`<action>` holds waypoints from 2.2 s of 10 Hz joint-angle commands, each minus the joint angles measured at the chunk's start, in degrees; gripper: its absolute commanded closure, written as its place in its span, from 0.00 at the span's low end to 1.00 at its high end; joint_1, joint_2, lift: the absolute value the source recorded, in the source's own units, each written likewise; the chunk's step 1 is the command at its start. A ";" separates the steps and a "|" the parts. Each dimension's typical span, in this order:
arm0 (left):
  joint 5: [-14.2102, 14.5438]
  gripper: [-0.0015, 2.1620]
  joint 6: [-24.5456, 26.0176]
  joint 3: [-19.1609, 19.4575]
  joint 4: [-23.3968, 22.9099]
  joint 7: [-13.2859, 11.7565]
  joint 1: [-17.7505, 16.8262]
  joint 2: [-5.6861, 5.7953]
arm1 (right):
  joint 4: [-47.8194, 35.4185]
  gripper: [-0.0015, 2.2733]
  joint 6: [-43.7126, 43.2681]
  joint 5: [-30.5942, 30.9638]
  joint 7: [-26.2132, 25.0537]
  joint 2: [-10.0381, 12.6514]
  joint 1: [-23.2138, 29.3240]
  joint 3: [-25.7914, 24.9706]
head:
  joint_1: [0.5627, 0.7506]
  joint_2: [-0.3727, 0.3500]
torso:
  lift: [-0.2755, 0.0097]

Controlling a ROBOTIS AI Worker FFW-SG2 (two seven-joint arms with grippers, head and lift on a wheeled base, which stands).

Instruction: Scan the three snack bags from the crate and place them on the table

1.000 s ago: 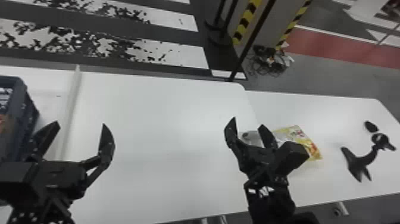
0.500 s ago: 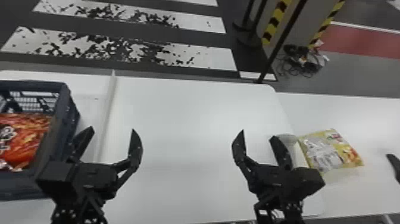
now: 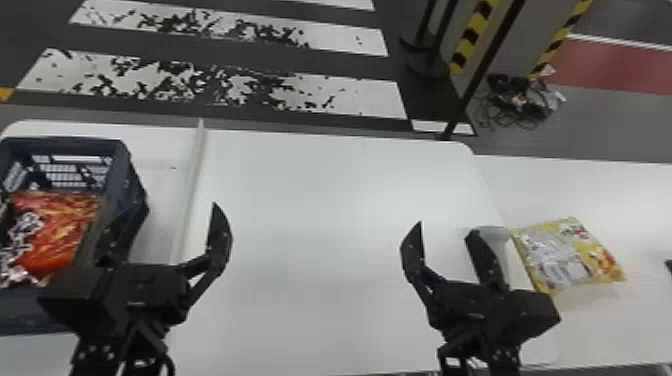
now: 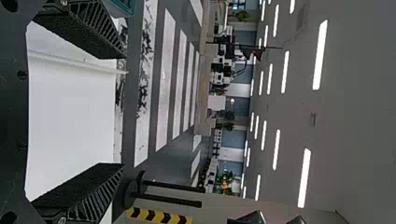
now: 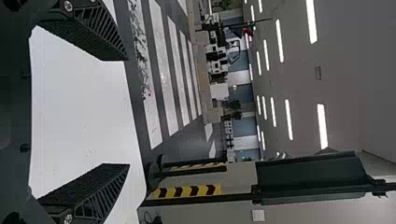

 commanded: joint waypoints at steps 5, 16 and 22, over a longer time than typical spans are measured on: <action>6.32 0.04 12.25 14.36 -8.40 -4.51 -0.26 0.08 | 0.19 0.03 -0.38 -0.35 0.00 -0.28 0.53 -0.52 | 0.70 0.44 | 0.75; 10.98 0.07 41.08 28.16 3.90 -15.59 -18.89 0.87 | 0.89 0.03 0.85 -0.26 0.00 -0.28 -0.18 -0.08 | 0.70 0.70 | 0.75; 6.23 0.07 59.01 28.78 3.20 -14.71 -21.53 1.49 | 3.44 0.03 -0.03 -1.05 0.00 -1.07 -0.79 -0.26 | 0.70 0.69 | 0.75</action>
